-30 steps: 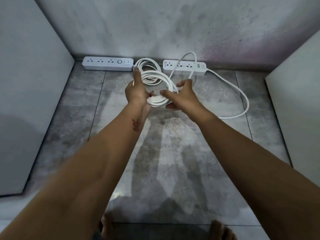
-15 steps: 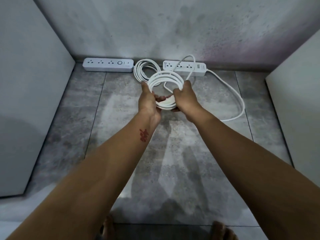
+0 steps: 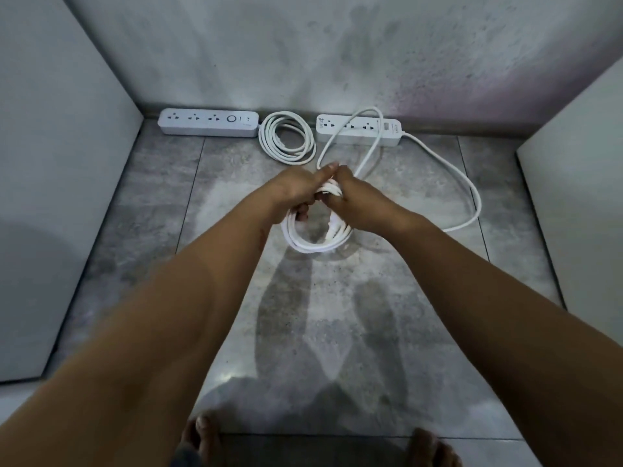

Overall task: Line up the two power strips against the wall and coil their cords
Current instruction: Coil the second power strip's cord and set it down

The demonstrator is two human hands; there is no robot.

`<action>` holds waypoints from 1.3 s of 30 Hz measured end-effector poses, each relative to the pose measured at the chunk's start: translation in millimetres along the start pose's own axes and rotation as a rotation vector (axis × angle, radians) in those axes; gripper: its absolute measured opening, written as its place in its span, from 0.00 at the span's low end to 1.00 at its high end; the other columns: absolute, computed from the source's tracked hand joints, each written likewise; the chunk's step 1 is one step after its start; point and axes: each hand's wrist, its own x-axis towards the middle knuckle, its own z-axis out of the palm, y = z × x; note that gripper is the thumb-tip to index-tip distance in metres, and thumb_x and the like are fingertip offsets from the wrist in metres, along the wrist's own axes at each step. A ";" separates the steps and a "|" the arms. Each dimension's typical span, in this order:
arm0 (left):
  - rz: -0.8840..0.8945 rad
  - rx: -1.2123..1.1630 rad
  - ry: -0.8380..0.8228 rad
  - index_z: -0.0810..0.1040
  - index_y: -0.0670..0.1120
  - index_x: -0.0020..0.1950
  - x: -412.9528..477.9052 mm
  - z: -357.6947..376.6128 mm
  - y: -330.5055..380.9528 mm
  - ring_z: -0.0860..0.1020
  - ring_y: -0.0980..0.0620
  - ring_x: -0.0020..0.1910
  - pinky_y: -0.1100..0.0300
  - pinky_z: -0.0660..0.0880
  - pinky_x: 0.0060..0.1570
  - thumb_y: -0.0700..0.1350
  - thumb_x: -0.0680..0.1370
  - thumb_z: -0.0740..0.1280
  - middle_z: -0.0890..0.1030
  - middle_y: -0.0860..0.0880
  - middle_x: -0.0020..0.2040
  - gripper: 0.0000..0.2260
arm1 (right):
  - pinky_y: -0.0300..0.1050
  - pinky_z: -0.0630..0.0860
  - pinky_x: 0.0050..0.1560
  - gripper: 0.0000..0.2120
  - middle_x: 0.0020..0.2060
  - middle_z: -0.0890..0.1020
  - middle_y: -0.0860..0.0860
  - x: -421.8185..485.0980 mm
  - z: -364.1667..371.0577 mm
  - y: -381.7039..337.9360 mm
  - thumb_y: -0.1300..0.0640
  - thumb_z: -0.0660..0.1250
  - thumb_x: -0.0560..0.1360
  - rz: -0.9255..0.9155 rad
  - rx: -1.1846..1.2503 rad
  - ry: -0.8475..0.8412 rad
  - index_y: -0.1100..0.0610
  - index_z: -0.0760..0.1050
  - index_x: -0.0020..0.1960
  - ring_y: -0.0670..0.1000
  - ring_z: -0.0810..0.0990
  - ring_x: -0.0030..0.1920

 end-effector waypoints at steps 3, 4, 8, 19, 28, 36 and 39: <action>-0.016 -0.304 0.177 0.73 0.44 0.40 1.5 3.2 -1.2 0.61 0.53 0.21 0.62 0.63 0.25 0.59 0.79 0.63 0.67 0.48 0.29 0.19 | 0.46 0.73 0.34 0.19 0.40 0.78 0.49 -1.6 -5.4 7.9 0.46 0.70 0.74 0.083 0.053 0.099 0.56 0.66 0.54 0.51 0.80 0.38; -0.038 -0.396 0.231 0.72 0.45 0.39 2.1 3.5 -1.5 0.60 0.53 0.21 0.62 0.62 0.25 0.59 0.80 0.63 0.67 0.49 0.29 0.19 | 0.47 0.76 0.35 0.21 0.40 0.79 0.49 -2.2 -7.1 9.6 0.46 0.72 0.72 0.117 0.084 0.097 0.55 0.67 0.56 0.50 0.81 0.37; -0.100 -0.653 0.340 0.71 0.44 0.38 3.3 9.2 0.8 0.59 0.53 0.20 0.63 0.61 0.24 0.58 0.81 0.61 0.65 0.49 0.28 0.20 | 0.47 0.78 0.37 0.34 0.47 0.80 0.53 2.4 -9.8 10.3 0.49 0.74 0.68 0.282 0.388 0.114 0.52 0.62 0.68 0.52 0.84 0.39; -0.253 -0.947 0.357 0.69 0.44 0.35 -1.1 26.6 4.6 0.58 0.54 0.18 0.65 0.61 0.23 0.61 0.81 0.58 0.64 0.50 0.26 0.23 | 0.39 0.77 0.42 0.32 0.55 0.78 0.53 1.3 -21.0 7.8 0.64 0.75 0.68 0.279 0.629 0.199 0.56 0.66 0.69 0.48 0.80 0.49; -0.195 -0.757 0.210 0.75 0.44 0.48 7.0 13.3 -5.8 0.77 0.46 0.34 0.57 0.77 0.30 0.47 0.83 0.56 0.77 0.44 0.39 0.12 | 0.45 0.79 0.35 0.09 0.40 0.81 0.55 1.5 -25.1 5.4 0.57 0.68 0.77 0.126 0.283 0.081 0.58 0.70 0.54 0.48 0.82 0.32; 0.287 0.225 0.122 0.81 0.44 0.55 8.7 -0.8 6.9 0.80 0.48 0.52 0.52 0.74 0.59 0.64 0.80 0.56 0.83 0.46 0.52 0.26 | 0.41 0.72 0.30 0.17 0.41 0.79 0.53 3.1 -10.7 5.1 0.56 0.67 0.78 0.006 0.056 -0.123 0.59 0.63 0.61 0.48 0.78 0.32; 0.257 0.451 0.027 0.82 0.45 0.55 8.3 3.5 2.8 0.80 0.47 0.53 0.50 0.73 0.61 0.69 0.79 0.50 0.83 0.44 0.53 0.32 | 0.40 0.74 0.33 0.23 0.47 0.81 0.54 2.0 -11.0 7.6 0.56 0.68 0.77 0.003 0.066 -0.123 0.60 0.64 0.68 0.46 0.79 0.33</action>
